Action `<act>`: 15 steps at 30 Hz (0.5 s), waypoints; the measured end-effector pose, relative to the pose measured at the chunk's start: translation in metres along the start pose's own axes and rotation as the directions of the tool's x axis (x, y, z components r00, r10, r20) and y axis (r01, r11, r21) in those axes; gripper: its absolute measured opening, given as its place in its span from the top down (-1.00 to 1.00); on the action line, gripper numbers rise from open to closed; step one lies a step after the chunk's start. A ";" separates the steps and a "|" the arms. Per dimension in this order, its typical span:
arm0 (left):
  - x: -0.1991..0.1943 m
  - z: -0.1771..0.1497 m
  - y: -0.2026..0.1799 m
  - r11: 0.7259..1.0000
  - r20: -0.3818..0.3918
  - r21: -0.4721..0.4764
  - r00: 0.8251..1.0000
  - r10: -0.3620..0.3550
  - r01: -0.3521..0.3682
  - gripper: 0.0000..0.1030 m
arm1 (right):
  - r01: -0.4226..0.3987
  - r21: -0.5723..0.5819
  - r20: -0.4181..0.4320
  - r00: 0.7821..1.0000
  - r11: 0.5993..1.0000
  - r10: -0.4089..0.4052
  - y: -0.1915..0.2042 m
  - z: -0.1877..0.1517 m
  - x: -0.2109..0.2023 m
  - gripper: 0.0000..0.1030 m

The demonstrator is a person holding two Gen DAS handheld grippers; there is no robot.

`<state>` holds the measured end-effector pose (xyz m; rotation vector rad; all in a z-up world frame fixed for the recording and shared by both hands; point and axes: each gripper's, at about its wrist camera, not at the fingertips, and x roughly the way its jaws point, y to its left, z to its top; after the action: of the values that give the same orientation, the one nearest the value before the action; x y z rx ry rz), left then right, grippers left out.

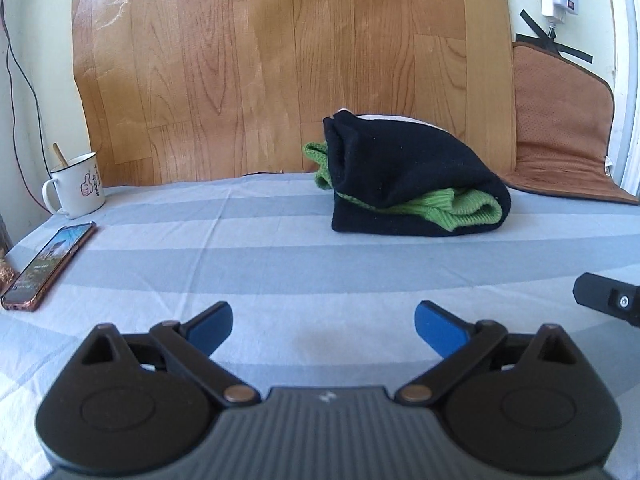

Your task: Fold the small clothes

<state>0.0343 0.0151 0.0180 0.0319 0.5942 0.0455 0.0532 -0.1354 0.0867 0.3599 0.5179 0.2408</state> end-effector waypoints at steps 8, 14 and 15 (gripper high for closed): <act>-0.002 -0.001 -0.001 1.000 0.011 0.013 1.000 -0.003 0.002 -0.99 | -0.004 0.014 -0.001 1.000 1.000 0.004 -0.002 -0.001 -0.001 -0.40; -0.002 -0.001 -0.002 1.000 0.014 0.018 1.000 -0.004 0.004 -0.99 | -0.012 0.024 -0.001 1.000 1.000 0.012 -0.003 -0.001 -0.001 -0.41; -0.002 -0.001 -0.003 1.000 0.012 0.017 1.000 -0.004 0.004 -0.99 | -0.013 0.026 -0.001 1.000 1.000 0.013 -0.003 -0.001 -0.001 -0.41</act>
<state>0.0317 0.0123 0.0180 0.0475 0.5821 0.0367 0.0519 -0.1383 0.0852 0.3881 0.5202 0.2469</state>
